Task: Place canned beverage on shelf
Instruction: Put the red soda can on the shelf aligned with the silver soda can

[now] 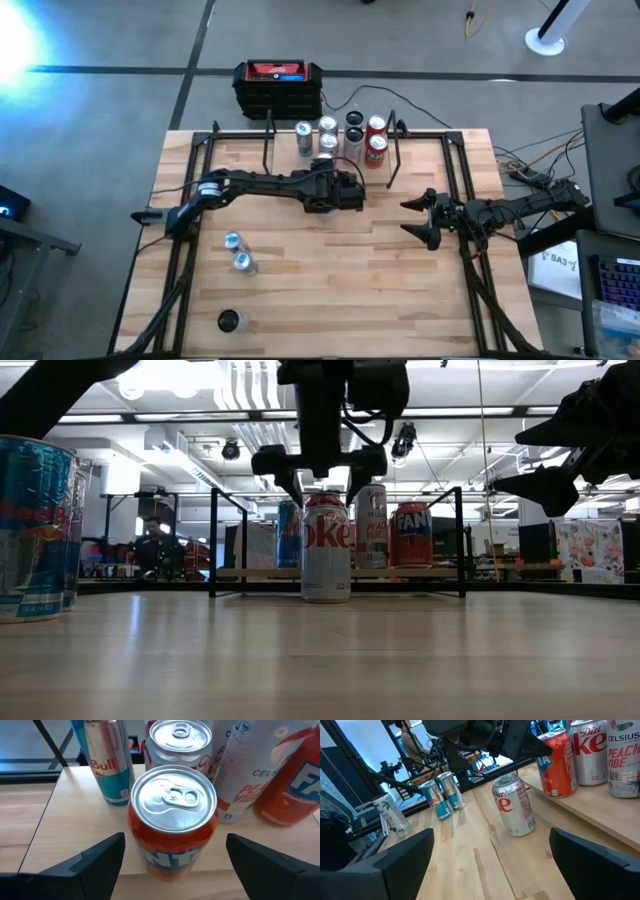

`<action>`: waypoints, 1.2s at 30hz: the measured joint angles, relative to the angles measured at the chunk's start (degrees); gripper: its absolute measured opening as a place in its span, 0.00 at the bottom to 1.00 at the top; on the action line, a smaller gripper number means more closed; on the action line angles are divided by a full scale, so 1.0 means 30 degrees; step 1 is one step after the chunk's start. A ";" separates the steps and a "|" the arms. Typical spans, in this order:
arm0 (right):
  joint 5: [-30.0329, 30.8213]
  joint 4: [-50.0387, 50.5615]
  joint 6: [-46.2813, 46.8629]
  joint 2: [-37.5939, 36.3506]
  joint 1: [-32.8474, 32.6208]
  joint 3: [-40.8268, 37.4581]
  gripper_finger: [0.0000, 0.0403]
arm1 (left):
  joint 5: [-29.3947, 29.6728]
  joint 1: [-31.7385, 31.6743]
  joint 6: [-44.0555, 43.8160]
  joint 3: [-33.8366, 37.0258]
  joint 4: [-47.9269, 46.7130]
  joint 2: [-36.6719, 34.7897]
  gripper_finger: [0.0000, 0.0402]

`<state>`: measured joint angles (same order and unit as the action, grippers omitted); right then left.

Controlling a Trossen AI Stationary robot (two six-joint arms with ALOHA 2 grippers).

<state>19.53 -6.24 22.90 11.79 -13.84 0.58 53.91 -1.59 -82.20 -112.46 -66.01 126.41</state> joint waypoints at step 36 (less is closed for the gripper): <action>0.0000 0.0005 -0.0005 -0.0007 0.0004 0.0002 0.94 | -0.0707 -0.0396 0.0588 0.0036 0.0379 0.0029 0.94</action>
<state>19.53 -6.23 22.88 11.77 -13.83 0.59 51.79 -2.78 -80.44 -112.36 -64.87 126.50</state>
